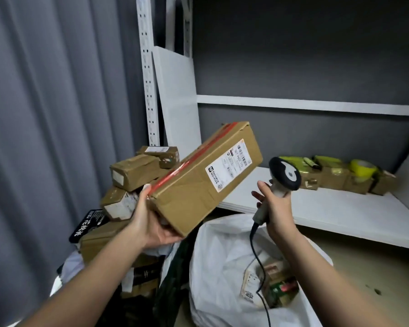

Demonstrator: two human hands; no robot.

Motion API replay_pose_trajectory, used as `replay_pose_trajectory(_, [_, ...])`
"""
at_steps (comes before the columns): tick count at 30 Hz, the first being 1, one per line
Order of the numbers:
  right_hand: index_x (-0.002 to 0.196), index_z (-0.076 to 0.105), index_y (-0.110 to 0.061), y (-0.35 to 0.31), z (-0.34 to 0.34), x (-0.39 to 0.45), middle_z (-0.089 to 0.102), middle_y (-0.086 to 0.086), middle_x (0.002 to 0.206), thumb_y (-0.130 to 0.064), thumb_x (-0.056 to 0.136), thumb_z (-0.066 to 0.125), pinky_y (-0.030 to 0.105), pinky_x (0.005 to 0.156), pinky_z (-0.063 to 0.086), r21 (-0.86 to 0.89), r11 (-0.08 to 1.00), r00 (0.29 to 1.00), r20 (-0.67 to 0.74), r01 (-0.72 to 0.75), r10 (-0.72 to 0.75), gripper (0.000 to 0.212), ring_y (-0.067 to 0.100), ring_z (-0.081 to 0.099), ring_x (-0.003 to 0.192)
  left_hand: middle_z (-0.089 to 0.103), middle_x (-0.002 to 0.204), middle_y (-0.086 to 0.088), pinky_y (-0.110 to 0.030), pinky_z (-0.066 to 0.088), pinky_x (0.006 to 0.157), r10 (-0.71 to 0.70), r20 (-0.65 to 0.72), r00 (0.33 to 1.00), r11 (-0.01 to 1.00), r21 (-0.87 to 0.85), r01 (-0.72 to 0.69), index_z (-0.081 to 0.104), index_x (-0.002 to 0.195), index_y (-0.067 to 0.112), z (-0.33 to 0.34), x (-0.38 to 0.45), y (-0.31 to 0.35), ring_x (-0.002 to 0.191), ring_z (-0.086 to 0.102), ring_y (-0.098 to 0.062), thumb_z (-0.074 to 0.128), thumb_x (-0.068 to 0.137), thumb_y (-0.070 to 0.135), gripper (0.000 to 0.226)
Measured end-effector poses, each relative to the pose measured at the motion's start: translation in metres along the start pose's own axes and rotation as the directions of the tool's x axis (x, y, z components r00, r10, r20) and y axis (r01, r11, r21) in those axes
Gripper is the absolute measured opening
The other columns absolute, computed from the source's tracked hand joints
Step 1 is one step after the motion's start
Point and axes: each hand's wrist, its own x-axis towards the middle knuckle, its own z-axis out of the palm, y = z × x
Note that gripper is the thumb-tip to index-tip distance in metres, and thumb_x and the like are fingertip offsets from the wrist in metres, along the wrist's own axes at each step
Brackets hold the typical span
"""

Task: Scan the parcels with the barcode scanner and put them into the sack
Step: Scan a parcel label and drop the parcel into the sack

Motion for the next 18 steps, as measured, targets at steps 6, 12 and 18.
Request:
replay_pose_trajectory(6, [0.111,0.049,-0.030,0.024,-0.013,0.002,0.060,-0.010,0.109,-0.022,0.093,0.064,0.026,0.059,0.038,0.147,0.986,0.997,0.005,-0.074,0.074,0.025,0.019,0.064,0.108,0.070,0.108,-0.021,-0.052,0.039,0.096,-0.156,0.128,0.979,0.971,-0.162,0.176,0.064,0.116,0.018,0.015,0.005,-0.064,0.106,0.057,-0.040,0.046,0.070,0.077,0.077])
replay_pose_trajectory(12, [0.138,0.042,-0.012,0.038,-0.029,0.008,0.067,0.000,0.116,-0.069,0.044,0.087,0.034,0.075,0.041,0.053,0.996,0.993,0.098,-0.072,0.067,0.119,0.012,0.065,0.110,0.056,0.134,-0.020,-0.053,0.034,0.101,-0.228,0.286,0.931,0.942,-0.175,0.285,0.054,0.135,0.020,0.009,0.026,-0.088,0.120,0.047,-0.043,0.053,0.064,0.081,0.093])
replay_pose_trajectory(18, [0.139,0.043,-0.011,0.048,-0.035,0.008,0.071,0.000,0.100,-0.066,0.049,0.087,0.035,0.075,0.041,0.013,0.997,0.986,0.149,-0.074,0.071,0.114,0.015,0.068,0.082,0.054,0.135,-0.023,-0.056,0.043,0.094,-0.249,0.294,0.923,0.939,-0.160,0.304,0.051,0.137,0.015,0.008,0.032,-0.099,0.114,0.049,-0.046,0.051,0.068,0.082,0.096])
